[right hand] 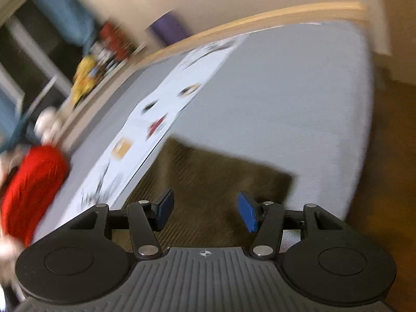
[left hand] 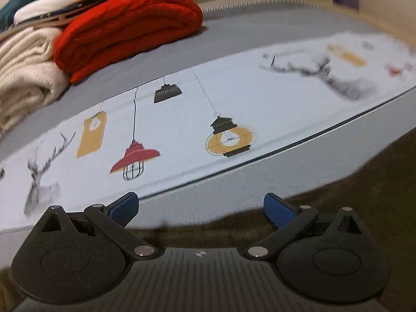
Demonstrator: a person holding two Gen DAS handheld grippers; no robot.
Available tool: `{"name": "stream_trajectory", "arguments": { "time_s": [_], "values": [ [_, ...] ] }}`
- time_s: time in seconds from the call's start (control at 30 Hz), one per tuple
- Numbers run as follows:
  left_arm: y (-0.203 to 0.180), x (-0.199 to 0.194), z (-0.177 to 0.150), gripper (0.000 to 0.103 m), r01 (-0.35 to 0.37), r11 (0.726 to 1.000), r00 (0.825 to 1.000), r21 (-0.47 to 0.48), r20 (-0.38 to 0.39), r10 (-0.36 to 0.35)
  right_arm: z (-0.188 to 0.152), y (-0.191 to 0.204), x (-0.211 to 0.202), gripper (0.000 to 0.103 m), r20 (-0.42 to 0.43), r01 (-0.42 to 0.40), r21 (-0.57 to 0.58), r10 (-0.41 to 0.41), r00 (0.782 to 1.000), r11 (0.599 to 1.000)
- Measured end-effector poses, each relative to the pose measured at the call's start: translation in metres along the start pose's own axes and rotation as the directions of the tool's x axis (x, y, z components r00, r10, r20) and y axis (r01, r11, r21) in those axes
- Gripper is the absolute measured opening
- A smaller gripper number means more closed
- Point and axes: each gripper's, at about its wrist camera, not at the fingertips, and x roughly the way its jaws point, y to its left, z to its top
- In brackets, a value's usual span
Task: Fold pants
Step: 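Move the right tool to the pant leg ends and grasp them, then lift the leg ends with the right tool and fold them toward the waistband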
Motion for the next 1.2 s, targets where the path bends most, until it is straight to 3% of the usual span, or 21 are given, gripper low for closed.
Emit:
{"name": "stream_trajectory", "arguments": {
  "time_s": [0.2,0.33,0.5,0.6,0.67,0.7,0.73,0.8,0.83,0.9,1.03,1.13,1.2],
  "values": [
    [0.028,-0.062,-0.026,0.103,0.065,0.996,0.997,-0.068,0.039,-0.062,0.009,-0.042,0.013,0.058,-0.041,0.008,0.165,-0.001,0.999,0.986],
    [0.055,-0.091,-0.045,0.103,0.074,0.987,0.997,-0.142,0.032,-0.07,0.006,-0.04,0.036,0.058,-0.091,0.01,0.131,0.002,0.996,0.991],
    [0.095,-0.121,-0.068,0.103,0.011,0.978,0.999,-0.207,0.034,-0.004,0.002,-0.035,0.05,0.058,-0.096,0.051,0.104,-0.041,0.995,0.993],
    [0.119,-0.133,-0.077,0.103,-0.011,0.968,1.0,-0.252,0.02,0.017,0.002,-0.037,0.054,0.066,-0.071,0.023,0.149,-0.013,0.997,0.989],
    [0.135,-0.138,-0.083,0.103,-0.015,0.953,1.0,-0.303,0.005,0.018,0.003,-0.037,0.06,0.079,-0.058,-0.013,0.157,0.023,0.998,0.988],
    [0.143,-0.138,-0.086,0.103,-0.021,0.943,1.0,-0.331,-0.004,0.021,0.003,-0.036,0.062,0.081,-0.053,-0.027,0.155,0.035,0.998,0.988],
    [0.15,-0.139,-0.089,0.103,-0.028,0.933,1.0,-0.36,-0.016,0.024,0.004,-0.036,0.064,0.078,-0.048,-0.03,0.157,0.038,0.998,0.987],
    [0.162,-0.142,-0.093,0.103,-0.032,0.915,0.999,-0.403,-0.029,0.022,0.004,-0.036,0.07,0.049,-0.066,-0.023,0.163,0.034,0.997,0.986],
    [0.166,-0.144,-0.095,0.103,-0.034,0.908,0.999,-0.417,-0.032,0.023,0.003,-0.041,0.074,0.03,-0.098,-0.022,0.196,0.042,0.994,0.98],
    [0.172,-0.149,-0.097,0.103,-0.039,0.902,0.999,-0.431,-0.032,0.028,0.004,-0.043,0.072,0.028,-0.098,-0.028,0.224,0.051,0.994,0.974],
    [0.181,-0.158,-0.101,0.103,-0.042,0.895,0.999,-0.444,-0.025,0.034,0.006,-0.014,0.064,0.025,-0.065,0.047,0.169,-0.037,0.997,0.984],
    [0.19,-0.164,-0.107,0.103,-0.037,0.884,0.999,-0.466,-0.027,0.028,-0.003,0.057,0.044,0.024,0.041,-0.004,-0.053,0.007,0.999,0.999],
    [0.196,-0.169,-0.111,0.103,-0.036,0.878,0.999,-0.477,-0.025,0.027,-0.029,0.124,0.025,0.024,0.083,-0.1,-0.276,0.128,0.988,0.956]
  ]
}}
